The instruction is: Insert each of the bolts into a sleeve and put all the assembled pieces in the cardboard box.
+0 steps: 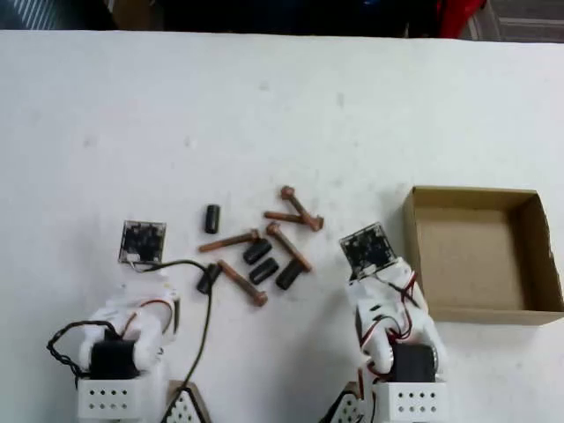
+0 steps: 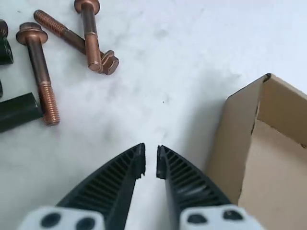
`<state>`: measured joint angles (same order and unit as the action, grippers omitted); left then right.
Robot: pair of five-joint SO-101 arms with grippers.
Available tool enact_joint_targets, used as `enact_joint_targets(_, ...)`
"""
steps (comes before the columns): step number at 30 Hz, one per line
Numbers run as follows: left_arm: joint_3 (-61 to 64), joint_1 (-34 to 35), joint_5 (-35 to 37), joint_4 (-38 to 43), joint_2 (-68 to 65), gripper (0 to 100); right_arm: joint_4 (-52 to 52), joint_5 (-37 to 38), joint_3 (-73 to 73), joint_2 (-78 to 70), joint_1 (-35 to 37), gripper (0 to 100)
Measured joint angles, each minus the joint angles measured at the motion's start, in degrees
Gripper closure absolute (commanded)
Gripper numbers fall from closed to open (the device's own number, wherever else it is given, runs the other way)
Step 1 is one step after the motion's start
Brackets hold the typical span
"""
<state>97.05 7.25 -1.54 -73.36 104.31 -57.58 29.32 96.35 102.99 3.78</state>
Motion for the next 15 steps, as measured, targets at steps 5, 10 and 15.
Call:
enact_joint_targets(5,0.0,0.0,0.0,0.0,0.0,98,0.44,1.23,-2.99,0.0,0.0,95.3)
enact_joint_targets(10,0.0,0.0,0.0,0.0,0.0,98,0.35,1.23,-6.24,0.0,0.0,95.3)
enact_joint_targets(15,0.0,0.0,0.0,0.0,0.0,98,0.35,1.23,-9.76,0.0,0.0,95.3)
